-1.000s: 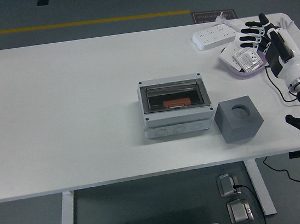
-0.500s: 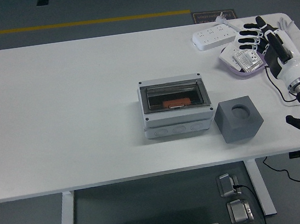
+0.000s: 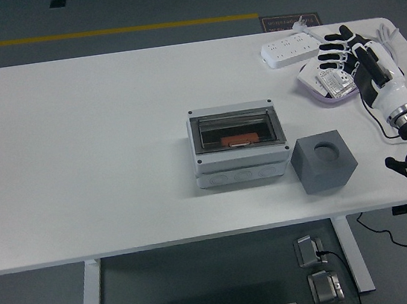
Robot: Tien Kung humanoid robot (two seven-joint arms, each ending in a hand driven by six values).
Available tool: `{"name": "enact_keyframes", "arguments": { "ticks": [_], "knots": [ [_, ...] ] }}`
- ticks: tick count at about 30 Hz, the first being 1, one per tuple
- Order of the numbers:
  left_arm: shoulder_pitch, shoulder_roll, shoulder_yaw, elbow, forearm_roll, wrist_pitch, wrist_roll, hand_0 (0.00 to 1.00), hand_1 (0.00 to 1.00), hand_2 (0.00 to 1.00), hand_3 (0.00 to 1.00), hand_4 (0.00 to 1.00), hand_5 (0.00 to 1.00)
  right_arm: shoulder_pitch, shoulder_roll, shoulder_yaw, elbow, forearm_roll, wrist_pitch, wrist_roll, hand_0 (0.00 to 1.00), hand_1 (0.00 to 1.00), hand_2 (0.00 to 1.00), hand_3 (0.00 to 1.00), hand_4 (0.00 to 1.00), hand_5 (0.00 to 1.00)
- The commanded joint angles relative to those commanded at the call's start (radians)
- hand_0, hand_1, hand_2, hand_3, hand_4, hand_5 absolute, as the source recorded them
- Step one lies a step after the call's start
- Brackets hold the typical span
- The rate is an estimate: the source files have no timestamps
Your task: Fetch the battery,place it into the box,close the lid of the box
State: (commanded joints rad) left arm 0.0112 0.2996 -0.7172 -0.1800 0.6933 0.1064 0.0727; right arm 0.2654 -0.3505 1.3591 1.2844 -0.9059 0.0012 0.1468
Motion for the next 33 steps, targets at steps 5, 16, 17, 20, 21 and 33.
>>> {"name": "enact_keyframes", "arguments": {
  "ticks": [5,16,17,20,21,33],
  "knots": [
    [-0.001,0.005,-0.002,0.000,0.008,0.000,0.001,0.453,0.581,0.544,0.535,0.319,0.002,0.002,0.002,-0.005,0.001,-0.001,0.000,-0.001,0.572,0.594,0.619,0.623,0.777,0.693],
    [-0.003,0.020,0.001,0.000,0.025,-0.003,0.003,0.453,0.580,0.544,0.535,0.320,0.002,0.001,0.004,-0.016,0.004,-0.001,0.004,0.001,0.574,0.600,0.625,0.627,0.780,0.672],
    [-0.004,0.021,0.002,0.000,0.025,-0.003,0.003,0.453,0.580,0.544,0.535,0.320,0.002,0.001,0.004,-0.017,0.004,-0.001,0.004,0.001,0.574,0.600,0.625,0.627,0.780,0.672],
    [-0.004,0.024,0.001,0.000,0.027,-0.003,0.002,0.453,0.580,0.544,0.535,0.320,0.002,0.007,0.003,-0.021,0.007,-0.002,0.004,0.000,0.574,0.600,0.625,0.627,0.780,0.672],
    [-0.003,0.024,0.000,0.000,0.027,-0.003,0.002,0.453,0.580,0.544,0.535,0.320,0.002,0.009,0.003,-0.022,0.008,-0.003,0.005,0.000,0.574,0.600,0.625,0.627,0.780,0.672],
    [-0.010,0.010,0.006,0.000,0.003,-0.003,-0.012,0.453,0.580,0.544,0.536,0.320,0.002,0.030,-0.013,-0.035,0.021,-0.006,0.005,-0.011,0.579,0.601,0.626,0.628,0.815,0.667]
  ]
}}
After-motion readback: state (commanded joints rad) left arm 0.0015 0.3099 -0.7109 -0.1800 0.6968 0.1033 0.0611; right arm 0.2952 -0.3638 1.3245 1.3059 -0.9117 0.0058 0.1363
